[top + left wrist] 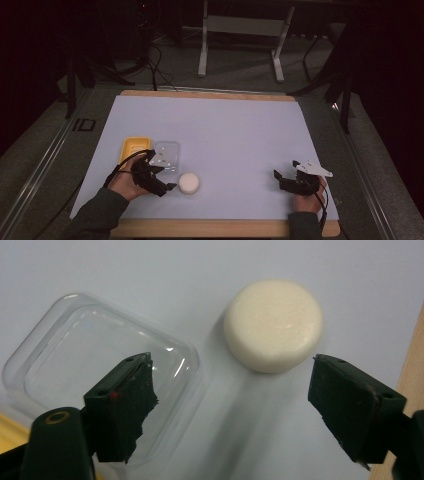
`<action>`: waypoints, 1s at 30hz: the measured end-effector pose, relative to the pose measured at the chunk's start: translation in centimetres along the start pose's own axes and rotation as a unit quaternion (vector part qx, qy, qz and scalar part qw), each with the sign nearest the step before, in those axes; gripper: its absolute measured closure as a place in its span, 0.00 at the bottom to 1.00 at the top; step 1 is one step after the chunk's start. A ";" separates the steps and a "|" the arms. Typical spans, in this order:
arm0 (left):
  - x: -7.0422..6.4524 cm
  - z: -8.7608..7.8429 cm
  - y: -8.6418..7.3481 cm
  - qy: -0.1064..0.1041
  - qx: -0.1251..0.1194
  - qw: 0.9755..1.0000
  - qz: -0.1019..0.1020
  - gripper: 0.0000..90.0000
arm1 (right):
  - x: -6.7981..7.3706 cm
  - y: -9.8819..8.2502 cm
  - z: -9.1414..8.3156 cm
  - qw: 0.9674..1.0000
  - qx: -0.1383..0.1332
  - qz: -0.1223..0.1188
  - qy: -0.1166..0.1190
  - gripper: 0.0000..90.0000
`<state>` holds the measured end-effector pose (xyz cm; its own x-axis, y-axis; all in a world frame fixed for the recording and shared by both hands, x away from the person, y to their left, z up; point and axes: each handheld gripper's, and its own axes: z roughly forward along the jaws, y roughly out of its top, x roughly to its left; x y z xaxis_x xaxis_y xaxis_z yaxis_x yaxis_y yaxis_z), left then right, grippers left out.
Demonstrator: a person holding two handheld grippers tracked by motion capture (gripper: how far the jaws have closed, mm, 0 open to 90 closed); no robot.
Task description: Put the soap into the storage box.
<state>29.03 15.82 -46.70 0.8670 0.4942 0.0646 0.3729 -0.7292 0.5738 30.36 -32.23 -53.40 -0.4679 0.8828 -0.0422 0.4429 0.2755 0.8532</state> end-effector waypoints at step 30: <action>-0.8 2.3 2.2 -0.034 0.028 0.998 0.034 0.09 | 0.0 0.0 0.0 1.000 -0.001 0.000 -0.001 0.16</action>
<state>29.89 12.71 -47.42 0.9107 0.4107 0.0448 0.3288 -0.7861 0.5234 30.35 -32.22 -53.40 -0.4660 0.8836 -0.0443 0.4418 0.2758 0.8537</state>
